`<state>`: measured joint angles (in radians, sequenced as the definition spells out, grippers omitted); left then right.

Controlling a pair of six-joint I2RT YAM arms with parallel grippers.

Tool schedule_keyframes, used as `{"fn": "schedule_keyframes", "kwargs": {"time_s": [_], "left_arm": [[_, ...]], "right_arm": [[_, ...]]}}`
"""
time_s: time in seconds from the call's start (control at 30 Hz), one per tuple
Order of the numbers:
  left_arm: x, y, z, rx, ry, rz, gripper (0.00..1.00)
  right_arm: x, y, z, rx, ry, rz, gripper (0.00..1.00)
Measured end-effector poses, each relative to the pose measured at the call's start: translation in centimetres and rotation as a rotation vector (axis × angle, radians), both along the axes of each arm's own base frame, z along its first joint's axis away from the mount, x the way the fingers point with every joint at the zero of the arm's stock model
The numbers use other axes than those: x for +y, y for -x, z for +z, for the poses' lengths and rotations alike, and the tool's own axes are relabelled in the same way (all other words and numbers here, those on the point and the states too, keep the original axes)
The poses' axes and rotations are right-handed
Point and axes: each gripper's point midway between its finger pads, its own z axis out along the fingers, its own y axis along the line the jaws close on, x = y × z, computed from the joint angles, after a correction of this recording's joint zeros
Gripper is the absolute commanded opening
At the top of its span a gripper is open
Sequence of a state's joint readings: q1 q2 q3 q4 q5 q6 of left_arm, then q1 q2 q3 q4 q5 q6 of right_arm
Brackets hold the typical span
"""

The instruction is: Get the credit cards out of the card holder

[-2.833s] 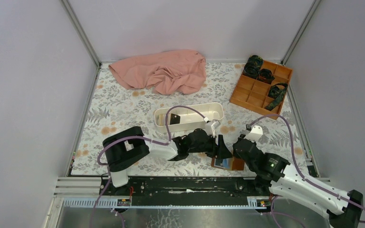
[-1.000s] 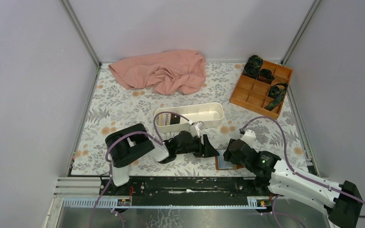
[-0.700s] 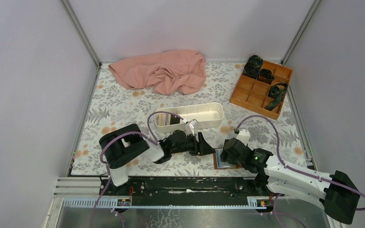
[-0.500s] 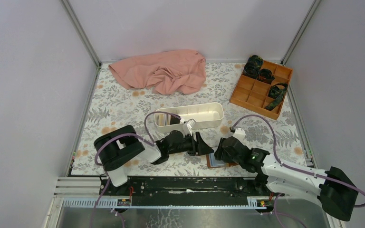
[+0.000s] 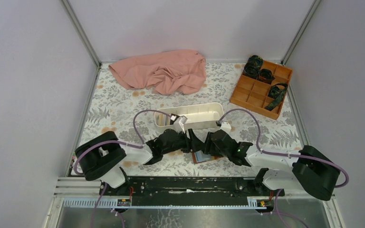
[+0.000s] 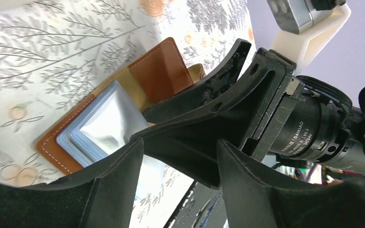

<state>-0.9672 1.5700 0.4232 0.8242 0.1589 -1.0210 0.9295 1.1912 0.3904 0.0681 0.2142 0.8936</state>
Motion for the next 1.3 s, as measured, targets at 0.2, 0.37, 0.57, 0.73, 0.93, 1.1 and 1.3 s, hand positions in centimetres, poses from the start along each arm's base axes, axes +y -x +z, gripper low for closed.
{"fn": "schedule_keyframes", "kwargs": {"time_s": [0.2,0.37,0.57,0.73,0.93,1.1,1.3], "left_arm": [[2.0,-0.6,0.1,-0.029,-0.064,0.073,0.68],[2.7,-0.6,0.1,-0.035,-0.084,0.093,0.68],[3.9,0.3,-1.5,0.005,-0.079,0.113,0.67],[4.5,0.8,-3.5,0.055,-0.096,0.133,0.66],[4.2,0.3,-3.6,0.063,-0.069,0.156,0.66],[4.2,-0.1,-3.8,0.072,-0.064,0.180,0.66],[4.0,-0.4,-3.8,0.075,-0.069,0.190,0.66]], "right_arm": [[2.1,-0.9,0.1,-0.013,-0.050,0.019,0.54],[2.6,-1.3,0.2,-0.027,-0.065,0.022,0.52],[2.4,-1.4,0.7,-0.052,-0.065,0.033,0.21],[2.2,-1.3,0.8,-0.060,-0.070,0.031,0.02],[1.7,-1.0,0.5,-0.057,-0.063,0.029,0.00],[0.9,-0.8,1.1,-0.084,-0.076,0.014,0.00],[0.0,-0.6,0.8,-0.093,-0.067,-0.003,0.00]]}}
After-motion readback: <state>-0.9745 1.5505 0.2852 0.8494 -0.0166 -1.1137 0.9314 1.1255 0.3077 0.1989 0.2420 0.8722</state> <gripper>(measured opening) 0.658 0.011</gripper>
